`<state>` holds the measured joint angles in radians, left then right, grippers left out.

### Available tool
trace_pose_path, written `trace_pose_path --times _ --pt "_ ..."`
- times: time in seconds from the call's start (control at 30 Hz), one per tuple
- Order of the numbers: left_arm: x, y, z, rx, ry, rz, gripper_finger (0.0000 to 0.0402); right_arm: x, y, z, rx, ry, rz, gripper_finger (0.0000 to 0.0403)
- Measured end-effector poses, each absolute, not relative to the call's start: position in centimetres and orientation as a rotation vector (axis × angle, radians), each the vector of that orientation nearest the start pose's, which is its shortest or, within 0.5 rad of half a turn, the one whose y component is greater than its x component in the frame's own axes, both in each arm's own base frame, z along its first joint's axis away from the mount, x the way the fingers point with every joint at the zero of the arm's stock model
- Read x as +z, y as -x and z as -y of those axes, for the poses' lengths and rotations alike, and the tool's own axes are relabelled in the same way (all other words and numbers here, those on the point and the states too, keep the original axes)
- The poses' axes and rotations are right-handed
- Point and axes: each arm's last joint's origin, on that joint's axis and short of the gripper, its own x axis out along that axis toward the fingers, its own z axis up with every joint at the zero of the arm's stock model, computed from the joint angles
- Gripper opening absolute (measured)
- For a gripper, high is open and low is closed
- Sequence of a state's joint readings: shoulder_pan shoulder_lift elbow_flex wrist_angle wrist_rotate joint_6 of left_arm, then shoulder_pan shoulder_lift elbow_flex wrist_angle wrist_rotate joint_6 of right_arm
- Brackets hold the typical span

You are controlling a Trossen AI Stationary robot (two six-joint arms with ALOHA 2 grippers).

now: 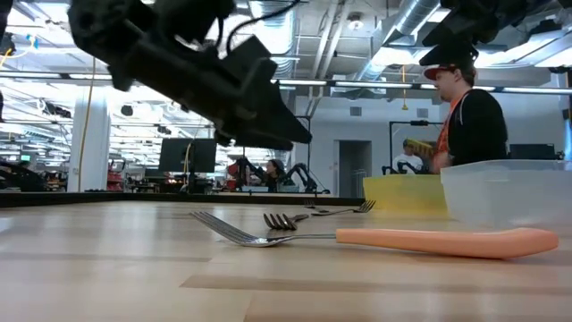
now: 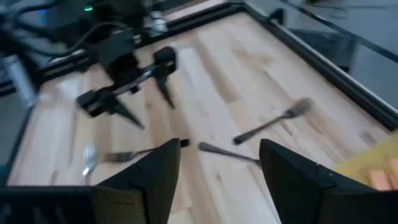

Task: Sort silverware by color (type)
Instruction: Put the black fork into the red bin

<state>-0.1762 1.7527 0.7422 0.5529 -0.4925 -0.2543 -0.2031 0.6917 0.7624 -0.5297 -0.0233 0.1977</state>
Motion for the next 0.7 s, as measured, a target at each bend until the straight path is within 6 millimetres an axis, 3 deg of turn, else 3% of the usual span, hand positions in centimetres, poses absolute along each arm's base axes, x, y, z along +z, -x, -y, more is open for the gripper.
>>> trace_pose_path --times 0.1,0.27,0.47,0.7 --pt "14.8 -33.3 3.5 0.308 0.124 -0.388 0.0275 30.4 -14.6 3.1 -0.299 -0.285 -0.441 0.0244" --pt "16.5 -33.1 3.6 0.236 0.076 -0.346 0.0275 29.3 -16.3 3.7 -0.389 -0.287 -0.502 0.0244" --pt "21.1 -31.1 3.6 0.223 0.03 -0.282 0.0275 27.5 -20.6 4.3 -0.445 -0.298 -0.509 0.0244" --pt "26.8 -26.5 4.2 0.238 0.024 -0.216 0.0275 23.6 -26.3 5.1 -0.635 -0.336 -0.452 0.0244"
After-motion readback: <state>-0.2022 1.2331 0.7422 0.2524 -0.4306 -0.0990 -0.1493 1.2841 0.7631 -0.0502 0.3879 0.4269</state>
